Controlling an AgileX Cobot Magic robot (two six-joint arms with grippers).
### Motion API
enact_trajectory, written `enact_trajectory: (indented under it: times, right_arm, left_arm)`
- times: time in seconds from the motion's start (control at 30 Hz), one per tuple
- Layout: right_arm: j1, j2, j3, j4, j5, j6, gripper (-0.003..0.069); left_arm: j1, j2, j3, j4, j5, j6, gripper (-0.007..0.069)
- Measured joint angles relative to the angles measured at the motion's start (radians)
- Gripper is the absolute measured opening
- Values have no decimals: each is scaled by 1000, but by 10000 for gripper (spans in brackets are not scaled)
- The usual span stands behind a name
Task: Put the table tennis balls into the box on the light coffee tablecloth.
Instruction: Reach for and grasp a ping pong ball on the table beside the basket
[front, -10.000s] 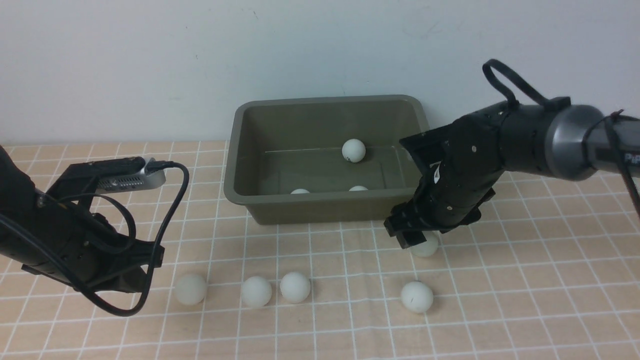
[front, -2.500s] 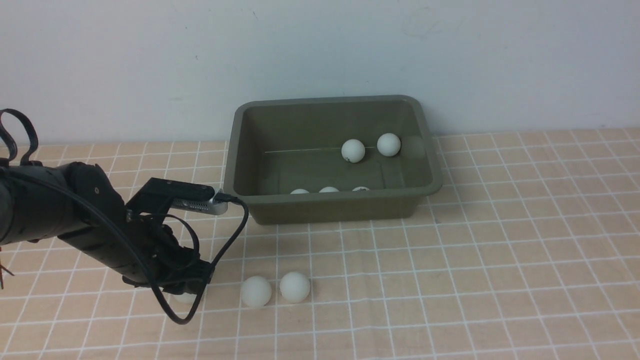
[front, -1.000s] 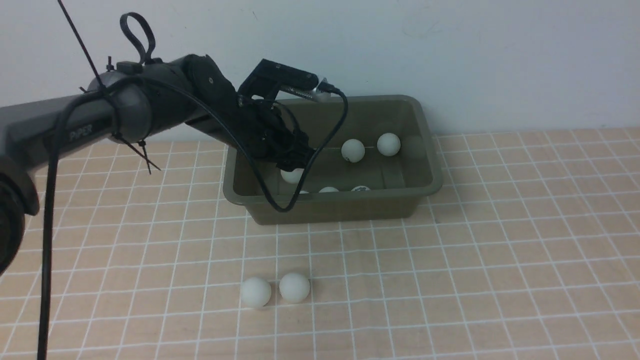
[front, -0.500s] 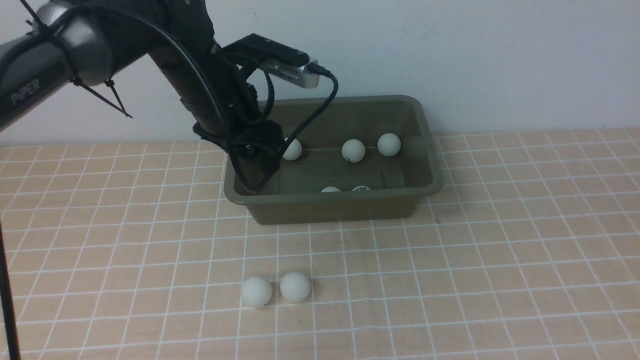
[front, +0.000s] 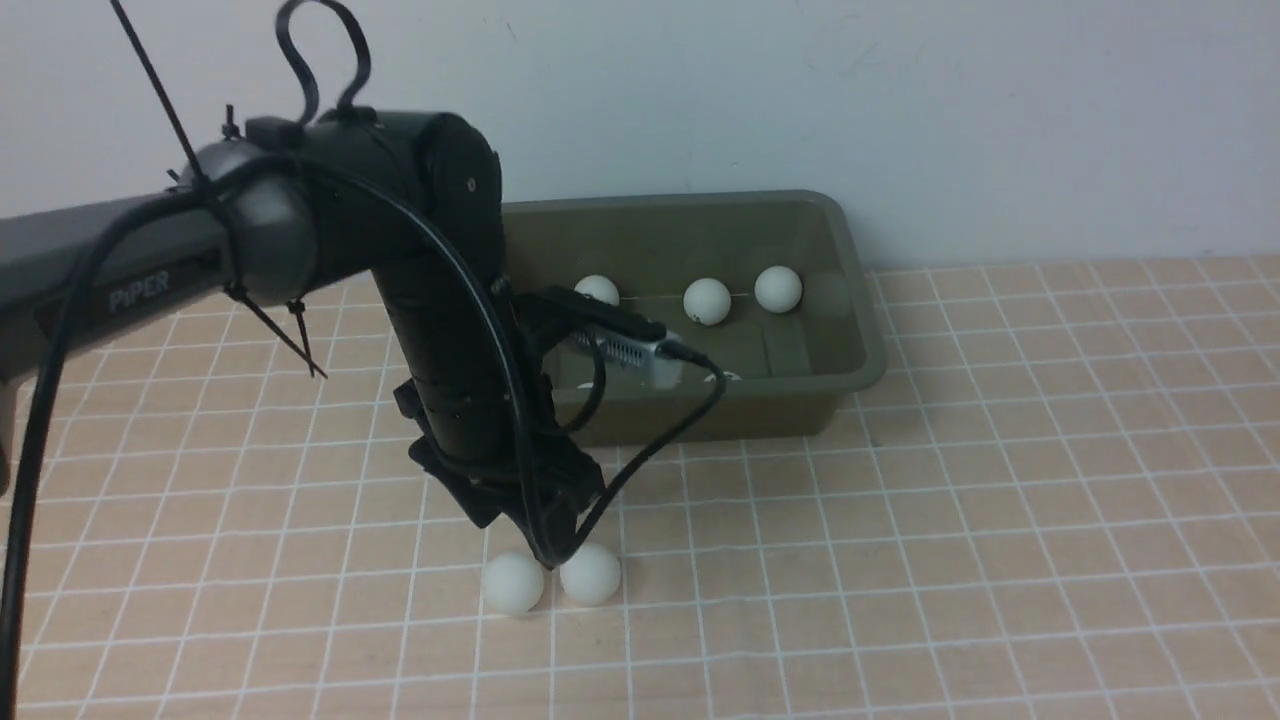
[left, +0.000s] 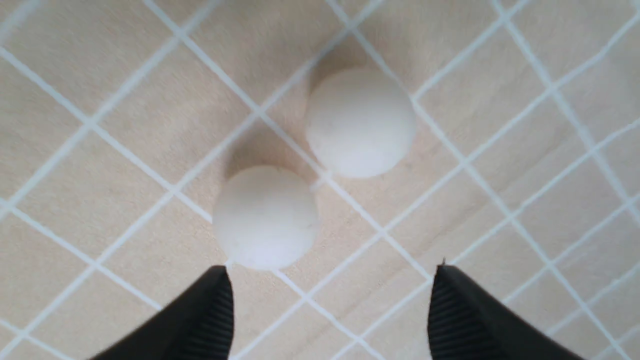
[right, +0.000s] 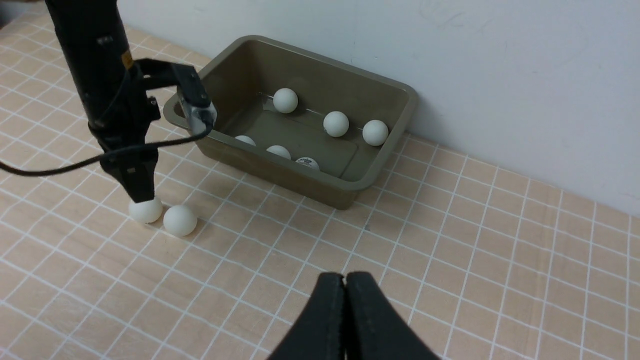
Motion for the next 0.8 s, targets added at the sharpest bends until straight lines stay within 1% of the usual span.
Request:
enact_trajectory:
  times: [0.07, 0.23, 0.53, 0.8]
  right_arm:
    - [0, 0, 0, 0, 0, 0, -18]
    - [0, 0, 0, 5, 0, 0, -18]
    - [0, -1, 0, 8, 0, 0, -18]
    - [0, -1, 0, 8, 0, 0, -18]
  left_arm:
    - [-7, 0, 26, 16, -43, -4, 435]
    - [-7, 0, 50, 26, -87, 6, 435]
    - [-7, 0, 119, 53, -160, 139, 435]
    - [-7, 0, 120, 55, -204, 184, 435]
